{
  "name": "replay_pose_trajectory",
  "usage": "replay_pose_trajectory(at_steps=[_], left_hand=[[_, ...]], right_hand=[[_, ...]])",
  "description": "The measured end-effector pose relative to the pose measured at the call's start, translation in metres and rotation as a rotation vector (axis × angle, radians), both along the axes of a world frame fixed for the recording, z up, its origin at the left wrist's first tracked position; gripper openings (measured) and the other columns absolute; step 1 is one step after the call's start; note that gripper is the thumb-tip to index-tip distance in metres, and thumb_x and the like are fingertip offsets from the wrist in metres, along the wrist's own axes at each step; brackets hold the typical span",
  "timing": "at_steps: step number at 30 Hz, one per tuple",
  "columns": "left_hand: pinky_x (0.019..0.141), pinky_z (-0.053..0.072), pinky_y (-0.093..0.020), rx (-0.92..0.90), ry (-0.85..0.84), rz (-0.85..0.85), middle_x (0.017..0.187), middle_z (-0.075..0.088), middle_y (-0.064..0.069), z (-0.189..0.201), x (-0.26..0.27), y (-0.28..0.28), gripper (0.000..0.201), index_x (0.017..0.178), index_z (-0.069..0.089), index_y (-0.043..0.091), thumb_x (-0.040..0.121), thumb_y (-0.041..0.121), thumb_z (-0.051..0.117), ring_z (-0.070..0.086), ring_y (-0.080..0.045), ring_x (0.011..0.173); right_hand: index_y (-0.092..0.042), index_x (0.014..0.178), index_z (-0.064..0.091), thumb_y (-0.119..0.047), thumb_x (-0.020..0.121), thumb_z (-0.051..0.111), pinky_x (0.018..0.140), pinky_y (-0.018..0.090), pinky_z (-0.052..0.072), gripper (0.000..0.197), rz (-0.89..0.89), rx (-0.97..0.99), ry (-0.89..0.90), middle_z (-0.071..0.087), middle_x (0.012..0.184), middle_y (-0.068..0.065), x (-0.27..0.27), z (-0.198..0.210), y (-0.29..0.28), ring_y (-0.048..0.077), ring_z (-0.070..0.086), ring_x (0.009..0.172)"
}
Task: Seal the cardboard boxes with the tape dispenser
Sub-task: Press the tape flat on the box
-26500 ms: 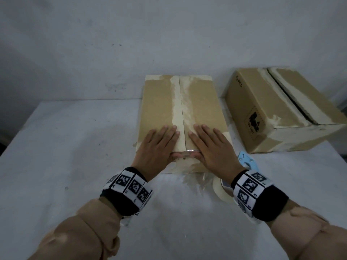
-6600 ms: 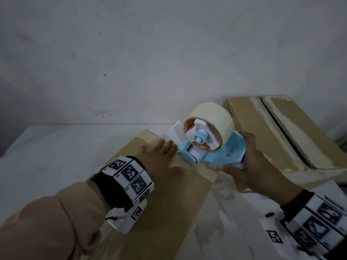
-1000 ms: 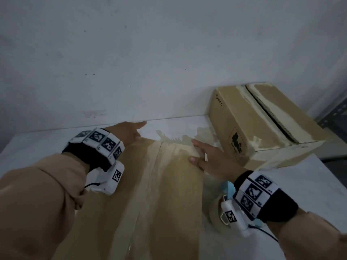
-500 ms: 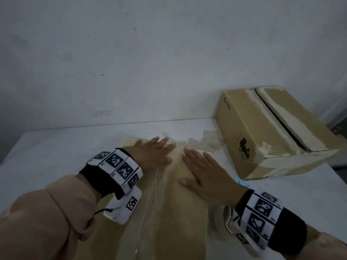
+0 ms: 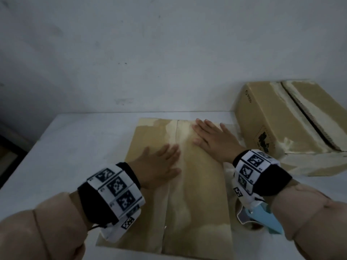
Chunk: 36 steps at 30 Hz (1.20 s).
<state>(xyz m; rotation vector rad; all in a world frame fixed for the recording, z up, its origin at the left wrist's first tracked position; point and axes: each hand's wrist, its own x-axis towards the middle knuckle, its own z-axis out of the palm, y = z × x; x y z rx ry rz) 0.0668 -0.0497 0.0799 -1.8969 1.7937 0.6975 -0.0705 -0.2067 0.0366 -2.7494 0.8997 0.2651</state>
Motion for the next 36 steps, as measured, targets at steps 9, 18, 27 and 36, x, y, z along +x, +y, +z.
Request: replay_pose_trajectory(at_steps=[9,18,27,36], left_hand=[[0.117,-0.002,-0.035,0.016,0.024,0.028,0.155,-0.020,-0.001,0.000,-0.034,0.055,0.071,0.146,-0.013,0.014,0.095,0.052,0.017,-0.015,-0.013,0.143],[0.115,-0.004,-0.043,-0.243,0.089,0.215,0.143,-0.034,0.006,-0.035,-0.060,0.097,0.100,0.139,-0.024,0.017,0.058,0.077,-0.025,-0.027,-0.017,0.136],[0.113,-0.013,-0.036,-0.552,0.038,0.350,0.156,-0.011,0.010,-0.053,-0.038,0.067,0.092,0.148,-0.006,0.023,0.069,0.071,-0.017,-0.016,-0.004,0.141],[0.116,0.011,-0.032,-0.762,0.062,0.578,0.153,0.027,-0.005,-0.059,0.001,0.045,0.062,0.142,0.033,0.010,0.093,0.040,0.008,0.021,-0.017,0.143]], right_hand=[[-0.029,0.147,-0.002,-0.051,0.096,0.013,0.115,0.044,-0.004,0.057,-0.029,0.019,0.011,-0.011,0.156,-0.008,0.001,0.002,0.002,0.010,-0.008,0.143],[-0.022,0.147,-0.007,-0.049,0.097,0.021,0.112,0.042,-0.012,0.064,0.107,0.136,0.045,-0.019,0.155,0.000,-0.008,0.011,0.065,0.018,-0.019,0.141],[-0.023,0.147,0.008,-0.054,0.095,0.022,0.114,0.039,-0.009,0.063,0.055,-0.012,-0.108,-0.006,0.157,0.001,0.008,-0.009,0.059,0.017,-0.010,0.143],[-0.016,0.147,0.006,-0.050,0.090,0.043,0.117,0.037,-0.002,0.076,-0.210,0.369,-0.415,-0.017,0.155,0.002,-0.002,-0.017,0.086,0.015,-0.016,0.141]])
